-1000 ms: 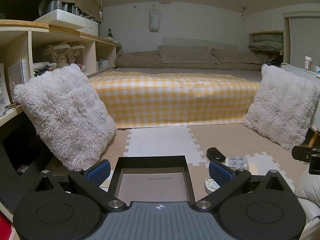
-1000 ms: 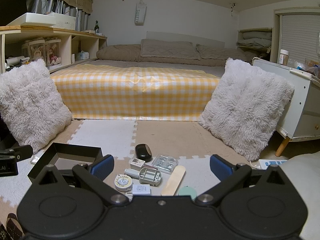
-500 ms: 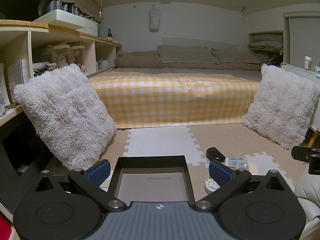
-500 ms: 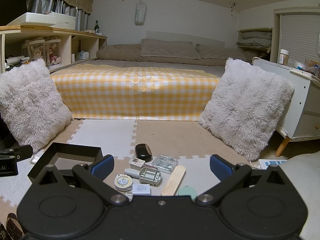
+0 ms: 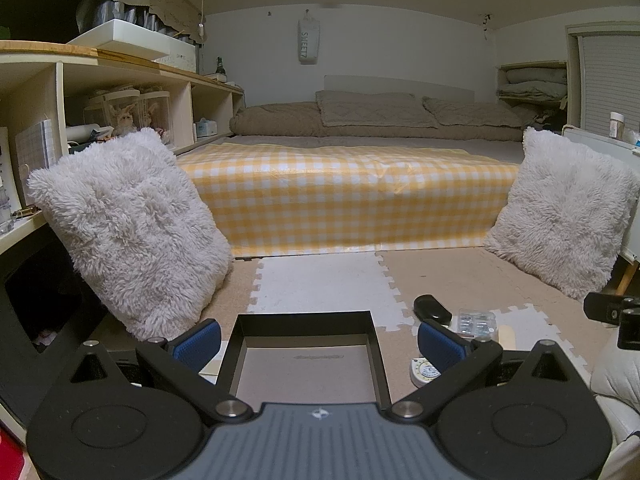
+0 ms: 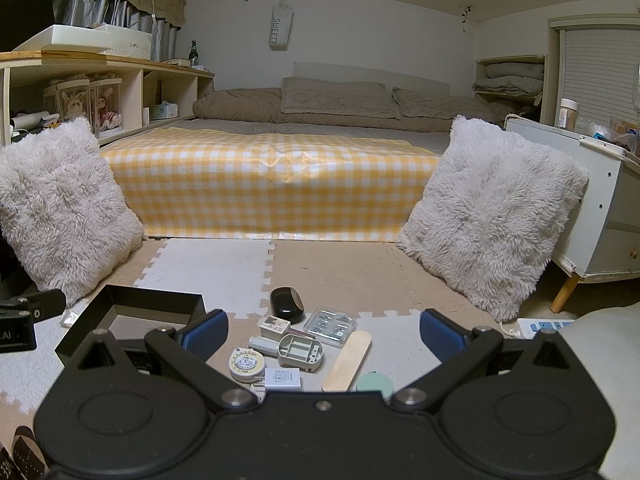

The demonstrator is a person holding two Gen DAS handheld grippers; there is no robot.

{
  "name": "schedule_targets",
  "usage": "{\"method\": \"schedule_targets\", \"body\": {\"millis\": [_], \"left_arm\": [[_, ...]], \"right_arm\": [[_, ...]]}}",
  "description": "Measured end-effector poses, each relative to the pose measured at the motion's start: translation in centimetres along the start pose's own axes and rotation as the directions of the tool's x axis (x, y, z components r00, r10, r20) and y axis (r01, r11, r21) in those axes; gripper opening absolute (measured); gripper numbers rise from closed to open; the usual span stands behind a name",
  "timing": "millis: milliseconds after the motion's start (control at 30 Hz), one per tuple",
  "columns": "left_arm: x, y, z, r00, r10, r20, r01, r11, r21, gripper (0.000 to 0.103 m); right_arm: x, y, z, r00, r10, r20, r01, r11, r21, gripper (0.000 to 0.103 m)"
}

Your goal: Organize rigid objects

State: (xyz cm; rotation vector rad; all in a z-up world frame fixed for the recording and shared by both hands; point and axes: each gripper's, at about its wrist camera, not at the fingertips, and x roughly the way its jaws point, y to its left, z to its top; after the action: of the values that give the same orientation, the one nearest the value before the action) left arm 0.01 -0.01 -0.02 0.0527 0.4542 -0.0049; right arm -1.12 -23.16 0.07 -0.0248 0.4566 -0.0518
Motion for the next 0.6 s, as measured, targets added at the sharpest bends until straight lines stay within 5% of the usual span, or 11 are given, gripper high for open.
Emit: {"method": "schedule_targets", "body": {"millis": [600], "left_arm": [[-1.2,1.2,0.8,0.997,-0.068,0.035,0.069,0.997,-0.025,0.103]], "right_arm": [[0.0,-0.1,0.0,1.000,-0.002,0.001,0.002,1.000,0.008,0.103]]}}
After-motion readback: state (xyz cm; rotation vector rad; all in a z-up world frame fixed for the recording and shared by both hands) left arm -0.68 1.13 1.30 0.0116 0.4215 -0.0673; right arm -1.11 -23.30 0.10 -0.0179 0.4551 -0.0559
